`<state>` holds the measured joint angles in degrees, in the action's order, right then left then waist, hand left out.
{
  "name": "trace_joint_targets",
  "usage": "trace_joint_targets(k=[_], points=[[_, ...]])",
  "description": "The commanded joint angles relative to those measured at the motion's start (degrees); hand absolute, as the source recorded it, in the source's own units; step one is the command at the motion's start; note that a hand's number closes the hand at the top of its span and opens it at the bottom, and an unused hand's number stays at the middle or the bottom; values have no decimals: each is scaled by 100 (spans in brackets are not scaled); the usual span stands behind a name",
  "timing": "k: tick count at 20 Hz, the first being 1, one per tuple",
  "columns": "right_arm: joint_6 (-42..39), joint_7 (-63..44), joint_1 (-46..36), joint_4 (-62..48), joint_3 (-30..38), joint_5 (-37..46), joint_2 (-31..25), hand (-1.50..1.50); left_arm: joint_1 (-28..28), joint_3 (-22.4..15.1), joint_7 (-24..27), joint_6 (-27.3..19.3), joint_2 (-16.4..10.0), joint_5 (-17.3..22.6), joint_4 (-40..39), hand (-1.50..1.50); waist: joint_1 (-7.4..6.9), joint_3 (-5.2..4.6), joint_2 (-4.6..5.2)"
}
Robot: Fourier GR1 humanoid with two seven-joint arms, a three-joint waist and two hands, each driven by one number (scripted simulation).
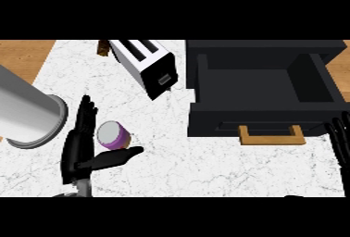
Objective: Pick up the can, place it into the drawer and close the drawer
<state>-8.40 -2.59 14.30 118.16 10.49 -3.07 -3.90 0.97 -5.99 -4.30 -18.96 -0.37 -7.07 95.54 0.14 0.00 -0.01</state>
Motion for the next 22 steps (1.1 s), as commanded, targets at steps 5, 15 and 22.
trace_joint_targets(k=[5, 15, 22], points=[[-369, 242, 295, -31, 231, -129, -3, -150, 542, 217, 535, 154, -134, 181, -29, -150, -9, 0, -5], [-62, 266, -124, -229, 79, 216, 269, -150, 291, 490, 1570, 299, -15, 342, -1375, -150, -3, 0, -1], [-94, 122, -84, -54, 7, 343, 318, -150, -48, 891, 2212, 574, -138, 572, -2451, -150, 5, -1, 1]])
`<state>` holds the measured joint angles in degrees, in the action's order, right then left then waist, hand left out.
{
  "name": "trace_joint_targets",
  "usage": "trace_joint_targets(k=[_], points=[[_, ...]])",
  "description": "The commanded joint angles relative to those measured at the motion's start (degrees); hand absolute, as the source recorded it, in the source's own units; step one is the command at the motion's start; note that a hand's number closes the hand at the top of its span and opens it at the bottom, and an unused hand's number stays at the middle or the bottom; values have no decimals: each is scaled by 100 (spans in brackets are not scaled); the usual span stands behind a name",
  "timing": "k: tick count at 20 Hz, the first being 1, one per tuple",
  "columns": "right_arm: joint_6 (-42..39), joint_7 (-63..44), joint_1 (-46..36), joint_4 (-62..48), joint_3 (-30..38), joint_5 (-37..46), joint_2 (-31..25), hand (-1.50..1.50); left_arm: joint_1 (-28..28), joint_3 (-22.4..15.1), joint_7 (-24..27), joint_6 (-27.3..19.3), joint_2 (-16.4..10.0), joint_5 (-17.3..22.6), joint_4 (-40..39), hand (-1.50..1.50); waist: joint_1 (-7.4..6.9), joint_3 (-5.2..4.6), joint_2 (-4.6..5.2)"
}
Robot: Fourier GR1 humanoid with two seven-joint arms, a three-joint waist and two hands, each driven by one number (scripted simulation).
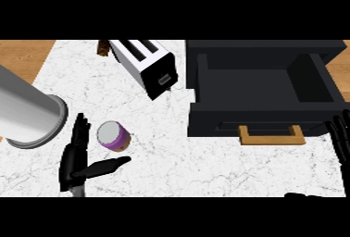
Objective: Pick up the can, place it into the drawer and close the drawer
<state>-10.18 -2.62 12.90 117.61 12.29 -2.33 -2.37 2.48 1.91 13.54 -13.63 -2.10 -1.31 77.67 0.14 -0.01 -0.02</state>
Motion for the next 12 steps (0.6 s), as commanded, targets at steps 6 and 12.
trace_joint_targets(k=[6, 12], points=[[-196, 303, -60, -327, 157, -75, -31, -150, -207, 307, 557, 172, -21, 223, -895, -150, -1, 0, 2], [129, -246, 208, 529, -210, 133, 225, -150, -447, 582, 849, 406, -108, 495, -1513, -150, 9, -1, 1]])
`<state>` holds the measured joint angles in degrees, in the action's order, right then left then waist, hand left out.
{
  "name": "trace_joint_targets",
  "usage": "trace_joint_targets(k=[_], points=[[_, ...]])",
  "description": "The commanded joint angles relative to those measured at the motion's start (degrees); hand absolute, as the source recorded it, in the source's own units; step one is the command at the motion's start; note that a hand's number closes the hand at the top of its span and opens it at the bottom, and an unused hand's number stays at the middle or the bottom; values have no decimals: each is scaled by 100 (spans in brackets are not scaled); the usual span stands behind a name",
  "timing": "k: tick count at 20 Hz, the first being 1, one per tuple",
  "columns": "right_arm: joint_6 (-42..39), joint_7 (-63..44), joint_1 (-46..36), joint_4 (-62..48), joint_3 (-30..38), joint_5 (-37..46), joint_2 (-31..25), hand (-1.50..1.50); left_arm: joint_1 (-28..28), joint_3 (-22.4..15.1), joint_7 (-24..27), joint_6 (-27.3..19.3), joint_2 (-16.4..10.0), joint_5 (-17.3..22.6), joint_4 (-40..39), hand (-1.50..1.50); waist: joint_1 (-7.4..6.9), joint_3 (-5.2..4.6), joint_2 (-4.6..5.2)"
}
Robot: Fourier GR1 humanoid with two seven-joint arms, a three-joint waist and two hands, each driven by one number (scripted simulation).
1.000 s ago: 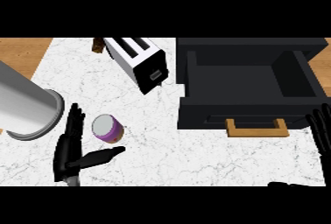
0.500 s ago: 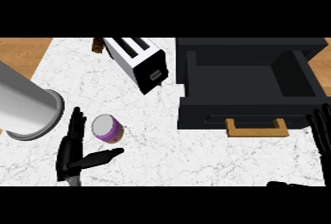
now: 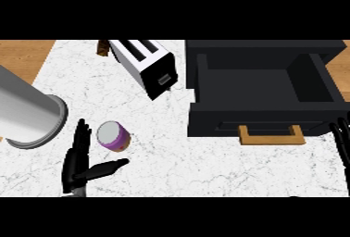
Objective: Pick up the can, place it into the drawer and close the drawer
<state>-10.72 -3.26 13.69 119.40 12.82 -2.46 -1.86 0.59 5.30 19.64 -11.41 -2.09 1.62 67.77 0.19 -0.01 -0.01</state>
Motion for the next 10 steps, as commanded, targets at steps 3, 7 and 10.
trace_joint_targets(k=[3, 7, 10], points=[[-55, -69, -20, 111, -14, 49, 30, -150, -28, -28, 307, -42, 75, -27, -404, -150, -8, 0, -2], [-69, -144, -225, -69, 299, -261, -164, -150, -248, 135, 968, -109, 126, -16, -1040, -150, -7, 0, 1], [-25, -259, 212, 482, -161, 159, 174, -150, -950, 477, 610, 146, -330, 209, -1535, -150, 9, -1, 1]])
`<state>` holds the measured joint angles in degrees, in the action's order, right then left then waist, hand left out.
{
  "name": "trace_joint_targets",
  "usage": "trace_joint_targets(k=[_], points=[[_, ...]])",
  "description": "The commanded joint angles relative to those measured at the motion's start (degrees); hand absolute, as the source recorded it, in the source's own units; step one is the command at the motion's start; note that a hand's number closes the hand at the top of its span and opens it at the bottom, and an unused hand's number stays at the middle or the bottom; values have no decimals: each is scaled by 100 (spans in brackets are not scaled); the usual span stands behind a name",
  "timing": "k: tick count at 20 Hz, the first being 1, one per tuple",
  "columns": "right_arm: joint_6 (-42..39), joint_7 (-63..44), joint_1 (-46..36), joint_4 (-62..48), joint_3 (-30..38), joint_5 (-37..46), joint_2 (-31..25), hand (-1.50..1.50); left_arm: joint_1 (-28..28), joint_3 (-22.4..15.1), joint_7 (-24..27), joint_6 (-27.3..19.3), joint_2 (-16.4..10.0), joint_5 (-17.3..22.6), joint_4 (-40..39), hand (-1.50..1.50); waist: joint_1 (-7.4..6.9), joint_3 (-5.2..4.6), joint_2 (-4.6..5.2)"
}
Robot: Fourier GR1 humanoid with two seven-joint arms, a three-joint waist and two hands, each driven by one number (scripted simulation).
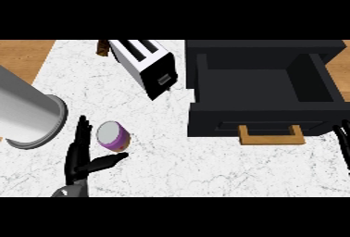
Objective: Pick up the can, place it into the drawer and close the drawer
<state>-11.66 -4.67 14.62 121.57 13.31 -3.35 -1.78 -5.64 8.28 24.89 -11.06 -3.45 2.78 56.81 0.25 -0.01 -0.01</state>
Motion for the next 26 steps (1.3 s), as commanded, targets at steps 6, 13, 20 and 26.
trace_joint_targets(k=[6, 13, 20, 26], points=[[-26, 34, 161, 109, -33, 53, 60, -150, -185, -106, -168, -97, 8, 22, -18, -150, -7, 2, -4], [-150, -74, 273, 358, 92, -185, 102, -150, -900, 7, -51, -111, -75, 140, -871, -150, 11, 0, -1], [335, -618, 10, 660, -416, 115, 173, -150, -964, -140, -37, 80, -103, 166, -894, -150, -2, 0, -1], [177, -422, -327, 249, -33, -7, 111, -150, -1830, 60, 573, 59, 43, 219, -1932, 150, 20, -2, 11]])
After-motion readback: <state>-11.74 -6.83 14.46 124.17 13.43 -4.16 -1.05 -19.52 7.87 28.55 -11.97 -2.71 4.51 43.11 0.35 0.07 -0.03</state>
